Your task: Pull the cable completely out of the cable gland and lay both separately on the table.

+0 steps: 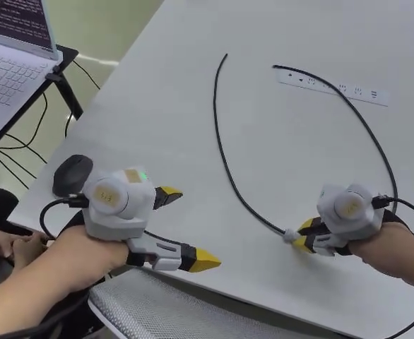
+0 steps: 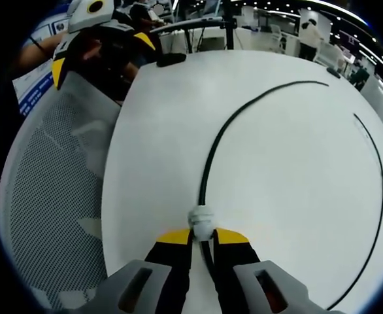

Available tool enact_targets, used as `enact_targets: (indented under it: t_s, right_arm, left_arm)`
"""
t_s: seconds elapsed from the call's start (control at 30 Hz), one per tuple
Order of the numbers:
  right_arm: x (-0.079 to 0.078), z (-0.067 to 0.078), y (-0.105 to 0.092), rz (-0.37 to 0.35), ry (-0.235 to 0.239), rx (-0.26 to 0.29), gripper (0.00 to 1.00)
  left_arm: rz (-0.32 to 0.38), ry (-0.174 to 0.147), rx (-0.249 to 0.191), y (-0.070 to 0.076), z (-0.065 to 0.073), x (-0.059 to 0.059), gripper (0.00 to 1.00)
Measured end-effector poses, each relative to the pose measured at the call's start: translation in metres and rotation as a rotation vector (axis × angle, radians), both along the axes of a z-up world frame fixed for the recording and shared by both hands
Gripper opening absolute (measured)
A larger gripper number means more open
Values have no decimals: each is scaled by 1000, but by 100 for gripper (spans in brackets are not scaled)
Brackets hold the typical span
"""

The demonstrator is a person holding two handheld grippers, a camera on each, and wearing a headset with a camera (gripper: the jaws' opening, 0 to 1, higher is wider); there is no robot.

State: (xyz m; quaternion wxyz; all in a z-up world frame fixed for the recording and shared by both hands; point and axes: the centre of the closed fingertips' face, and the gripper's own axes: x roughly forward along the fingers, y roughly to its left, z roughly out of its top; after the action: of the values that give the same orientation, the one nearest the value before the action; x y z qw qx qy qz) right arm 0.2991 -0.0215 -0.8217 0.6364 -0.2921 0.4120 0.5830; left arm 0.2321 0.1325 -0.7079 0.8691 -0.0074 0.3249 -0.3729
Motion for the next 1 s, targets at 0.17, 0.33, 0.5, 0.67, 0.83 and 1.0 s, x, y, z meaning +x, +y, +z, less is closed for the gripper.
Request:
enact_targets:
  t_s: [0.17,0.33,0.5,0.67,0.83,1.0]
  right_arm:
    - [0,8,0,-9,8,12,7]
    - [-2,24,5,-13,21,37,7]
    - [-5,43,12,-5,17,60,7]
    - [-10,62,22,-18,37,120,7]
    - [-19,69,27,-2,36,130,7]
    - [-30,80,34,27,39,149,6]
  left_arm:
    - [-7,-3,5,-1,1,3,88]
    - [-21,-13,-6,-11,6,8,87]
    - [-58,-23,-14,-25,8,12,86]
    - [-93,-35,-19,-37,12,17,86]
    - [-116,-42,-29,-45,15,20,85]
    - [-139,-43,-29,-50,14,19,84]
